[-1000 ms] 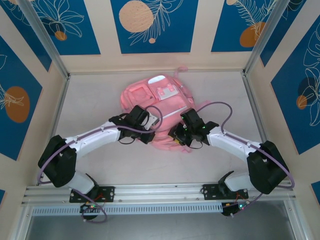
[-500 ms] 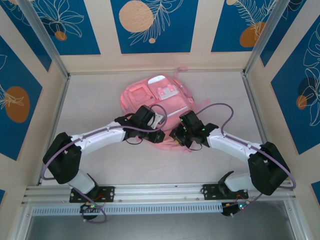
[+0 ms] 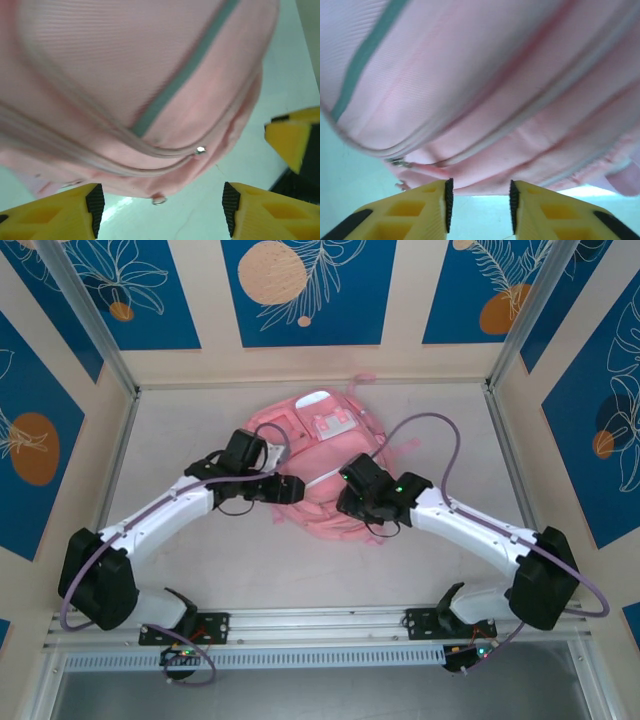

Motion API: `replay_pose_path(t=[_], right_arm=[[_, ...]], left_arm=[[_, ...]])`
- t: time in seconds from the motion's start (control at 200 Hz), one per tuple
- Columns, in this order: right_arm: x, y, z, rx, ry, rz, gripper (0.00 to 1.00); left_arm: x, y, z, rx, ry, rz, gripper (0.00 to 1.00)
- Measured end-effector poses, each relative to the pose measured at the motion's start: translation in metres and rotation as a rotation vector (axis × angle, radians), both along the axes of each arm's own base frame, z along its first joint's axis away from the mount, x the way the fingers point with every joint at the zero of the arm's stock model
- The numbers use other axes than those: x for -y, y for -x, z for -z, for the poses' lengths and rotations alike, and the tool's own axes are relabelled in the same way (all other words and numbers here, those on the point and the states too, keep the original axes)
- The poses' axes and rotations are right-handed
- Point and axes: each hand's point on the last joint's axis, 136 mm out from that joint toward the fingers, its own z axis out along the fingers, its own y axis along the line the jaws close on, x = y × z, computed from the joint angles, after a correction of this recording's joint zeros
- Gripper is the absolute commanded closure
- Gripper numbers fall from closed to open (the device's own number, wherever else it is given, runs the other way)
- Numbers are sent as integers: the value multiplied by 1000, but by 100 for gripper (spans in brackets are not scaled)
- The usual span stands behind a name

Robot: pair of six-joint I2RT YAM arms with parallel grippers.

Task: Pack the student bag

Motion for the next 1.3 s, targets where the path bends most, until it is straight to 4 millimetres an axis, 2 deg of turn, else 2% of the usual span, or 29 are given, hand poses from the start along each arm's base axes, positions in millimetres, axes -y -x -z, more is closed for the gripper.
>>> replay_pose_path(t=[0.2,0.305,0.585,0.835,1.06,1.3], right_arm=[[-39,-4,7,45,105,-255,55],[-45,-7,16,47,151,-332,56],[-51,-8,36,30,217,-458,65],[-54,-8,42,26,229,-498,69],[-54,-9,43,32,238,-508,83],[-54,-10,43,58,269,-506,91]], left_arm=[[-24,-11,3,-63,-11,-146,31],[-28,-13,4,-91,-2,-186,30],[-28,-13,4,-124,15,-226,30],[-7,-18,3,-182,147,-222,33],[3,-26,11,-232,200,-254,40],[9,-38,24,-280,243,-320,49]])
